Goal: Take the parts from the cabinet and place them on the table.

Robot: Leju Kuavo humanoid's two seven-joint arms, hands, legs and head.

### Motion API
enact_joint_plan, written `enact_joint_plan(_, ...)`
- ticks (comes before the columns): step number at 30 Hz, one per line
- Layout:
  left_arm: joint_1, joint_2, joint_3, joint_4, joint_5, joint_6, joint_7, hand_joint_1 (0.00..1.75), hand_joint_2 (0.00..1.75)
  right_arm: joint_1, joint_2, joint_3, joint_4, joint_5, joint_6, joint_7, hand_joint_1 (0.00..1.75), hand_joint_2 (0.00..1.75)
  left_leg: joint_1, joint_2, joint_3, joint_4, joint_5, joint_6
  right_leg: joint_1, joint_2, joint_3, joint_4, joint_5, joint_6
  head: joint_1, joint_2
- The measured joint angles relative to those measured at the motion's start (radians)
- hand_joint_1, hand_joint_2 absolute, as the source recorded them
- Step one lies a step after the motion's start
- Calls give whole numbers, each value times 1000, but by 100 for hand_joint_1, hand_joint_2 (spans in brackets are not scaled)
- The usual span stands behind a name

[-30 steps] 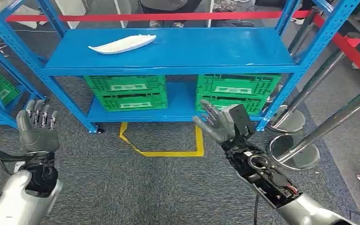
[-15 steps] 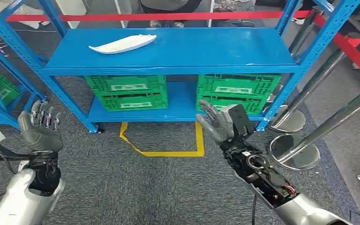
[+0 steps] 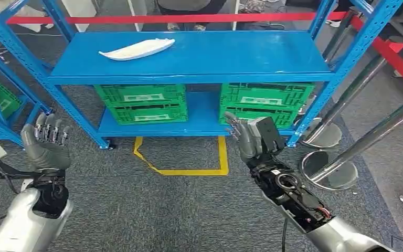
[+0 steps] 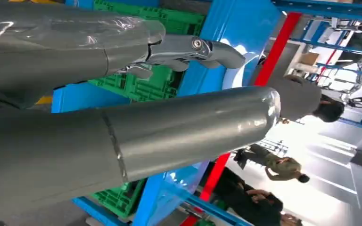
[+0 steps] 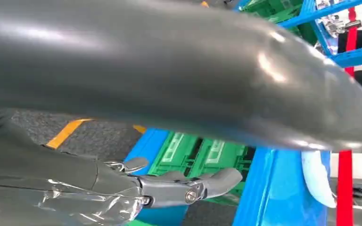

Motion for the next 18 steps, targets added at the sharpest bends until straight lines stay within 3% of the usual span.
enact_joint_plan(18, -12, -7, -2, 20, 0, -5, -7, 0, 0, 4, 0, -2, 0, 0, -4, 0, 0, 0, 0, 0, 0, 0, 0, 0, 0, 0, 0, 0, 0, 0, 0, 0)
